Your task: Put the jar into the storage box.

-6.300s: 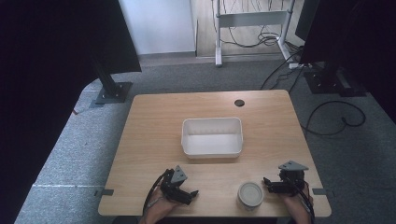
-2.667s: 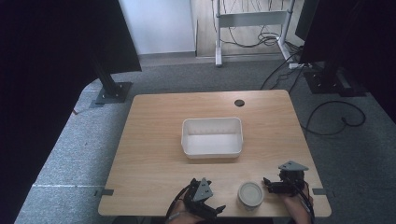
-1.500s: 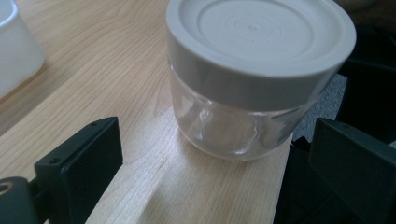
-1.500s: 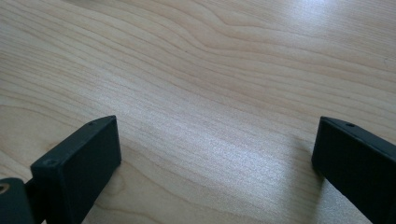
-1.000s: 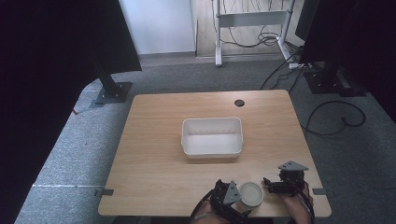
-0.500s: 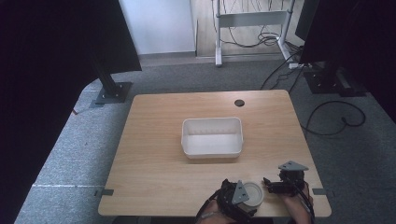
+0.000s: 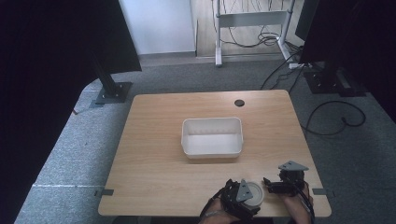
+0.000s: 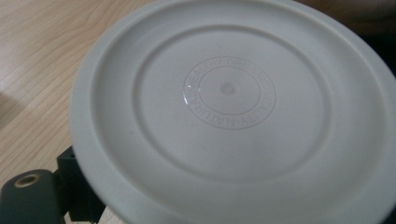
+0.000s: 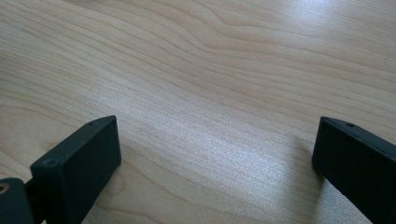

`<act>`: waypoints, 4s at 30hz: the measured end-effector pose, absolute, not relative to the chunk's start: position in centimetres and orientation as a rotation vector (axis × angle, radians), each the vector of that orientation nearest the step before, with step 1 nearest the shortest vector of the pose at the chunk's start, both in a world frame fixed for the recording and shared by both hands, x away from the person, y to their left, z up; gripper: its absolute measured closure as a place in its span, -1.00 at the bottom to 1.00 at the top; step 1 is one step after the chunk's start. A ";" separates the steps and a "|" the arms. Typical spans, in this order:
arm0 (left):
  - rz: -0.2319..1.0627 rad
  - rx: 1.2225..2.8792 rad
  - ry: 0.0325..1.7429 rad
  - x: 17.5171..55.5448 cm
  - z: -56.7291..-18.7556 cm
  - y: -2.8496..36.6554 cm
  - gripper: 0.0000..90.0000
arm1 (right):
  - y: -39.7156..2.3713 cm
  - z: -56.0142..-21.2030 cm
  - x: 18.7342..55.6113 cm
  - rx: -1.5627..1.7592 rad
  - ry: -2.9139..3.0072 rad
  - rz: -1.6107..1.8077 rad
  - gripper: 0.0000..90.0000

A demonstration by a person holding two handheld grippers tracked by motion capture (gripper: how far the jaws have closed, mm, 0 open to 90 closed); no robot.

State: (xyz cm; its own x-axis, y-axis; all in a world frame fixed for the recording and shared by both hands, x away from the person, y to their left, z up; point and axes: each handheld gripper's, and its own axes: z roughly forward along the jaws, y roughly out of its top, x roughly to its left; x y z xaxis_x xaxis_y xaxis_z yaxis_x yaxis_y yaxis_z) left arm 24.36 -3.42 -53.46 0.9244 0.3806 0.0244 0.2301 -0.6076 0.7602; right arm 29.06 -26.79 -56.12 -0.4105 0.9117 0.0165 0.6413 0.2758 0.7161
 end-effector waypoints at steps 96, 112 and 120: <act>0.513 2.185 0.661 33.1 -48.0 4.6 -0.77 | -26.8 -56.1 29.1 1.400 2.156 0.923 -0.98; 0.548 2.177 0.715 35.0 -48.0 5.4 -0.77 | -26.8 -56.1 29.1 1.401 2.156 0.923 -0.98; 0.563 2.171 0.739 35.9 -48.0 5.6 -0.77 | -26.8 -56.1 29.0 1.401 2.156 0.922 -0.98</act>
State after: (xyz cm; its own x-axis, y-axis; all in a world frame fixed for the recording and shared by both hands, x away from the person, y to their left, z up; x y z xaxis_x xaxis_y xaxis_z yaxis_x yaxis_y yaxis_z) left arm 35.88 5.61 -48.00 0.7354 0.6597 0.1548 0.3245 -0.5434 0.7742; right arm 29.05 -26.78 -56.11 -0.4128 0.9106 0.0175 0.6415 0.2770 0.7153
